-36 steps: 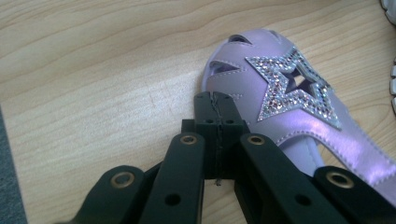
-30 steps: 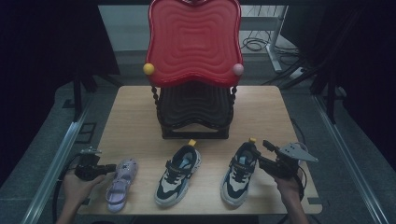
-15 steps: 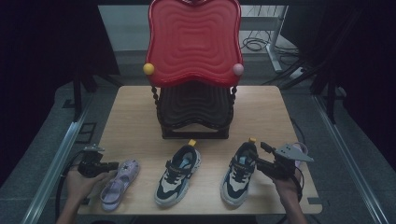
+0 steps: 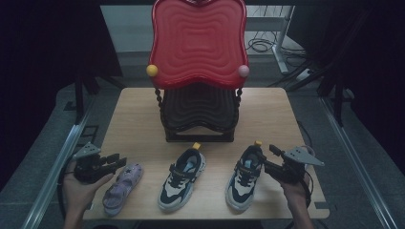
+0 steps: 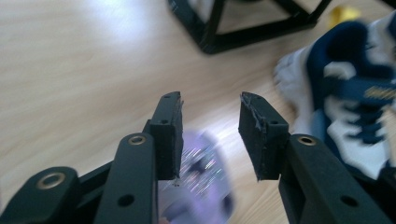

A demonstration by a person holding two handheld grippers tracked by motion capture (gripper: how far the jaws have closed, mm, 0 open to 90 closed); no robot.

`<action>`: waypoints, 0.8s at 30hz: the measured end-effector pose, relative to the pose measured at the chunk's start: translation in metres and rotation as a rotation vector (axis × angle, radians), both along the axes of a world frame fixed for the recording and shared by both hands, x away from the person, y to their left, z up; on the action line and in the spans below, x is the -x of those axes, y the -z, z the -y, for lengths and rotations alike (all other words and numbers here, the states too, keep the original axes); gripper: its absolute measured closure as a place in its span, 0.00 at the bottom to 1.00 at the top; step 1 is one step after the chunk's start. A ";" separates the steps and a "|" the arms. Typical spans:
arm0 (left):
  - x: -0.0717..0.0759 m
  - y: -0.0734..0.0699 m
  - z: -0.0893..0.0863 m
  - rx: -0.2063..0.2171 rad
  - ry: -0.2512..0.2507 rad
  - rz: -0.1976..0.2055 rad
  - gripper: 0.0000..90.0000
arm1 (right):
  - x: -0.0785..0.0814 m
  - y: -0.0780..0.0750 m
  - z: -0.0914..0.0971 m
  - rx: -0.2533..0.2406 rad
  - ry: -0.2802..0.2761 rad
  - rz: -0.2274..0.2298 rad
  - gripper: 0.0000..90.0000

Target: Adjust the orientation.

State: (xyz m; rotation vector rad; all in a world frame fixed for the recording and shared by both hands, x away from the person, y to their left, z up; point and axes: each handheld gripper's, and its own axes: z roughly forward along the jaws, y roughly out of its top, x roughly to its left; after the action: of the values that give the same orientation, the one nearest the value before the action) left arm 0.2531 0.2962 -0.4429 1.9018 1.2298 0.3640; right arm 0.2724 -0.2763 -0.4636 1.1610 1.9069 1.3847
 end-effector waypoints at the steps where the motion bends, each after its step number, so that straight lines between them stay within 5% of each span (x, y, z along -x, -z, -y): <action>1: -0.001 -0.003 0.006 0.003 0.004 0.012 0.66 | 0.000 0.000 0.000 0.000 0.000 0.000 0.46; 6: 0.000 -0.009 0.020 0.055 -0.001 0.068 0.62 | 0.004 0.000 0.003 0.003 0.001 -0.008 0.46; 10: 0.003 -0.008 0.020 0.027 0.004 0.055 0.61 | 0.012 0.005 0.009 0.005 0.008 -0.016 0.46; 15: 0.008 -0.006 0.014 0.060 -0.001 0.072 0.61 | 0.020 0.008 0.013 0.042 0.007 -0.046 0.47; 24: 0.010 0.009 0.018 0.074 0.018 0.028 0.56 | 0.046 0.018 0.037 -0.005 0.041 -0.068 0.52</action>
State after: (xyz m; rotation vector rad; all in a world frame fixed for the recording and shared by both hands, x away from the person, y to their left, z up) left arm 0.2434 0.2784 -0.4518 1.8381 1.1907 0.3297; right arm 0.2269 -0.3130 -0.4811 1.2574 1.9156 1.3454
